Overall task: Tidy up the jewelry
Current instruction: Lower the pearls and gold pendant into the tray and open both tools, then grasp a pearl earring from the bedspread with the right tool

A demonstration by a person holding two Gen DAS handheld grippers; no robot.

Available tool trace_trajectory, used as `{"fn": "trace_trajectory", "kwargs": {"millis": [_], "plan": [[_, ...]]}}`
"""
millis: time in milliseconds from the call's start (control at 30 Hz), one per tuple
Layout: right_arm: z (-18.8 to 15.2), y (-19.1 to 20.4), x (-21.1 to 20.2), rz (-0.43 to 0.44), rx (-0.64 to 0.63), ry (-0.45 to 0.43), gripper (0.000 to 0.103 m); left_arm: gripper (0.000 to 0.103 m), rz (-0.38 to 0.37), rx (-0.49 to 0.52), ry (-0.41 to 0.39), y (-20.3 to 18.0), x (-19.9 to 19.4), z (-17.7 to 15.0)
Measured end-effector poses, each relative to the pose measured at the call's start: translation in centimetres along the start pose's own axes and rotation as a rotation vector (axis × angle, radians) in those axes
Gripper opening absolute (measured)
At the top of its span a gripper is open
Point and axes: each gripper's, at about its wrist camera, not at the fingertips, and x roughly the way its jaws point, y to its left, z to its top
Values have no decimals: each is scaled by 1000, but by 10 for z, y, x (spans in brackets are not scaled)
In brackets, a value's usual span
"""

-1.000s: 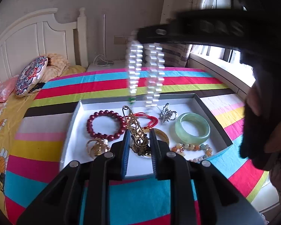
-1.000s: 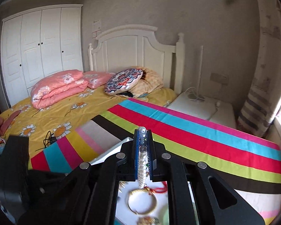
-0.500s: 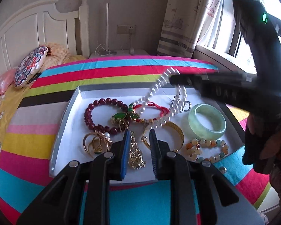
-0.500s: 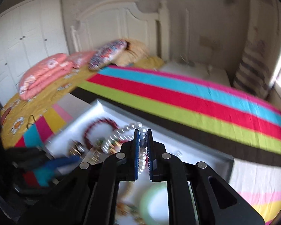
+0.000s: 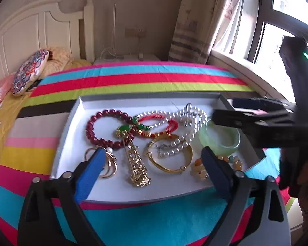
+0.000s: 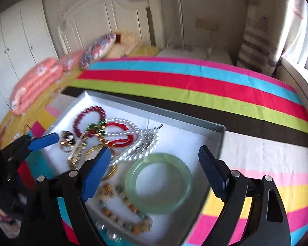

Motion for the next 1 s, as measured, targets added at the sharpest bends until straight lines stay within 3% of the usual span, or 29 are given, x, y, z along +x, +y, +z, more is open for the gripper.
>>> {"fn": "trace_trajectory", "kwargs": {"millis": [267, 467, 633, 867, 1000], "plan": [[-46, -14, -72, 16, 74, -145, 86, 101, 36, -24, -105, -1, -48, -12], [-90, -12, -88, 38, 94, -158, 86, 101, 98, 23, -243, -10, -80, -46], [-117, -1, -77, 60, 59, -92, 86, 101, 86, 7, -227, -4, -74, -49], [-120, 39, -50, 52, -93, 14, 46, 101, -12, -114, -86, 19, -49, -47], [-114, 52, -39, 48, -123, 37, 44, 101, -27, -126, -93, 21, -49, -50]]}}
